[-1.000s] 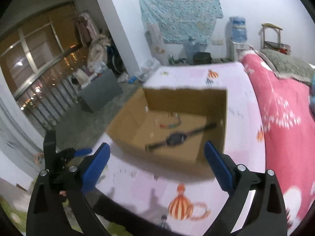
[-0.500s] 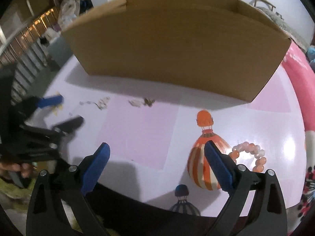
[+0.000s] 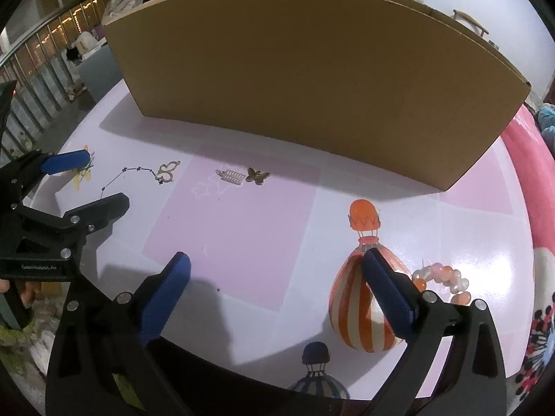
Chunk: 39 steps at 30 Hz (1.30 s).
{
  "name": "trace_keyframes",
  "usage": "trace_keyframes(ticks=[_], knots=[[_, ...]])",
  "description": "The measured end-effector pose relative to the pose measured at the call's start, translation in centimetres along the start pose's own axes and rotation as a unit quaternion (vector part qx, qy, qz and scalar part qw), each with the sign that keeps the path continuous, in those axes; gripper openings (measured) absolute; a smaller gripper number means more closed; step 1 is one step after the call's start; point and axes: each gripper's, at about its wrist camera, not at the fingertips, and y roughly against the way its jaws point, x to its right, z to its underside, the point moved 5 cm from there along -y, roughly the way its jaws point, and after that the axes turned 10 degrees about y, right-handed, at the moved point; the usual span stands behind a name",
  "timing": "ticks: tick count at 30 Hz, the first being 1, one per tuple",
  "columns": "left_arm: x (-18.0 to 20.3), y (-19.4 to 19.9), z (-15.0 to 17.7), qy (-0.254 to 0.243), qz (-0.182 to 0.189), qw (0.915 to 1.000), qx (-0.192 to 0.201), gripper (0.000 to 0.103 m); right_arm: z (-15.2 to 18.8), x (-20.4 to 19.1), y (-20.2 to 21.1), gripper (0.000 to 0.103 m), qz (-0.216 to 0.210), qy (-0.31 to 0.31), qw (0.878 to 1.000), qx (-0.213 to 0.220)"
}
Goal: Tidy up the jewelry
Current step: 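Move both tools back over the table toward the remaining charms, then lower the left tool onto the gold butterfly-outline charm and close on it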
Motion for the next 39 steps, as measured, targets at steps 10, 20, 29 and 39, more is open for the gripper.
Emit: trace_keyframes(ticks=[10,20,29,39], knots=[[0.2,0.2,-0.1,0.001,0.000,1.0000,-0.008,0.096,-0.3,-0.7,-0.3,0.097,-0.002,0.005,1.000,-0.001],[0.2,0.3,0.0,-0.003,0.001,0.9999,-0.016,0.096,-0.4,-0.2,-0.2,0.097,-0.013,-0.010,1.000,0.004],[2.3,2.2,-0.9,-0.013,0.087,0.9956,0.034,0.077,-0.5,1.2,1.4,0.097,-0.076,-0.053,0.994,0.054],[5.1,-0.4,-1.6,-0.077,0.092,0.9928,0.004,0.047,-0.6,2.2,1.2,0.094,-0.089,-0.079,0.991,0.064]])
